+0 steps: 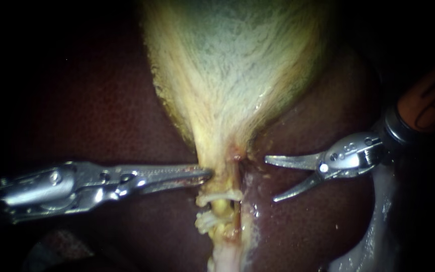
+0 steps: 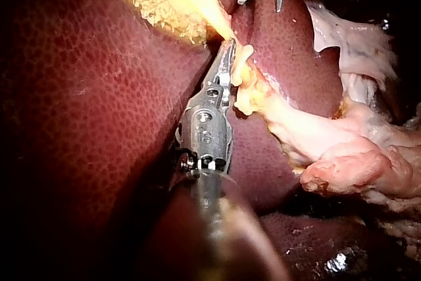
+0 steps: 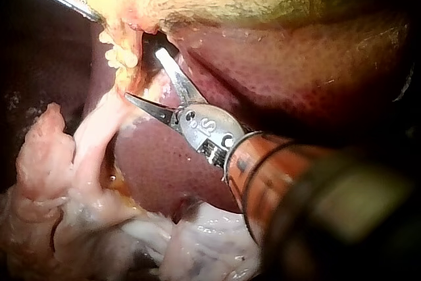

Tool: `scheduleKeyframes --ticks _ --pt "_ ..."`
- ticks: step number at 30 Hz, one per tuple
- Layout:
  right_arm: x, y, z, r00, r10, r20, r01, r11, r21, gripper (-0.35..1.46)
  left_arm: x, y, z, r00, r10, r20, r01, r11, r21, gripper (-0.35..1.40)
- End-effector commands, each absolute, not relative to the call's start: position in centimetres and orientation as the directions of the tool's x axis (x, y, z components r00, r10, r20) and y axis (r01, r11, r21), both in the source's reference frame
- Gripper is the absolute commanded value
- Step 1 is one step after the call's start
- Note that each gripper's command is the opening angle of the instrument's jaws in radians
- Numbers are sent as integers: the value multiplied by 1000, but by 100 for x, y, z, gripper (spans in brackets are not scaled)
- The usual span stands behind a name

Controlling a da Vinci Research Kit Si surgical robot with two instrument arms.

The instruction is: Go to the cutting position left tube

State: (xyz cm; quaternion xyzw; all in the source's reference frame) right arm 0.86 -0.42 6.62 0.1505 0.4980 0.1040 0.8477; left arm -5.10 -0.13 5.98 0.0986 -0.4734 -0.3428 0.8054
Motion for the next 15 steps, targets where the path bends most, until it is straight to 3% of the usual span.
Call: scheduleKeyframes --ticks 1,8,15 --pt "87 -45 663 480 326 -814 -16 932 363 143 -509 -12 597 316 -645 695 457 746 484 -35" --pt "104 -70 669 466 311 -828 44 927 373 143 -489 -5 587 316 -648 693 460 743 486 -35" --pt "141 -109 689 465 345 -815 95 896 433 143 -466 9 578 314 -655 688 481 734 479 -35"
